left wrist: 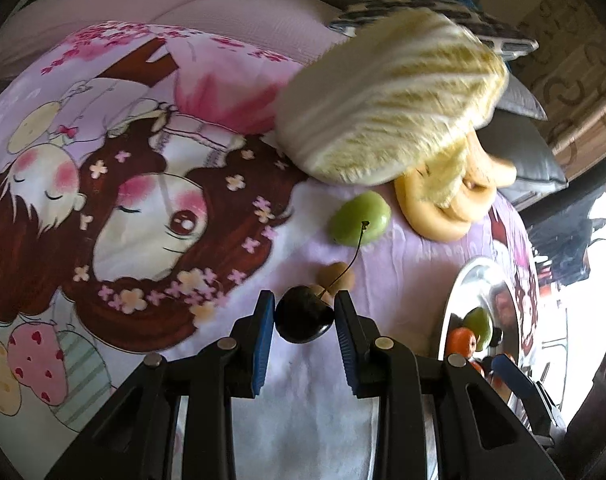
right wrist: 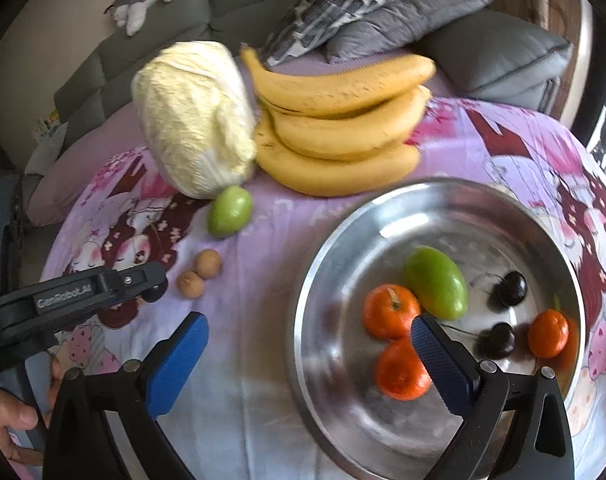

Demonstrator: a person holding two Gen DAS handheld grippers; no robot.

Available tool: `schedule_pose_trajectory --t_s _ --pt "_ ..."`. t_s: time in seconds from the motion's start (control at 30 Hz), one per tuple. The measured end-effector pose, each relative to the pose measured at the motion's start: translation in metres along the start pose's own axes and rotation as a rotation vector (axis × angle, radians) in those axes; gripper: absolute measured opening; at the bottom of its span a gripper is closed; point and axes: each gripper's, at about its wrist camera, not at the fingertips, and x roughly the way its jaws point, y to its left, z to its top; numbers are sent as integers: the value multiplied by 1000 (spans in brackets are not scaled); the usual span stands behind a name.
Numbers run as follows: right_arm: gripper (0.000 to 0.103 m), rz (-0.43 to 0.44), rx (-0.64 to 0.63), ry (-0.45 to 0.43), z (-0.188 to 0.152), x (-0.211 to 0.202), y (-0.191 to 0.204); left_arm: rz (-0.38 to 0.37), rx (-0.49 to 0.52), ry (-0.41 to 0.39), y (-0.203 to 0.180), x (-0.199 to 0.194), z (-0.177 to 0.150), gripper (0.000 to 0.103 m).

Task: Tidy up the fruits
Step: 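Close the left tool on the dark cherry while the right tool grasps a brown longan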

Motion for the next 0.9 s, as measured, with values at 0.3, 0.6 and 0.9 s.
schedule_pose_trajectory --t_s 0.3,0.6,0.9 --pt "88 56 -98 -52 19 -1 45 9 -76 -15 33 -10 11 32" --pt "58 136 -128 8 29 33 71 3 -103 -2 41 -4 17 32" --pt "40 147 -93 71 33 75 75 9 -111 16 43 5 17 32"
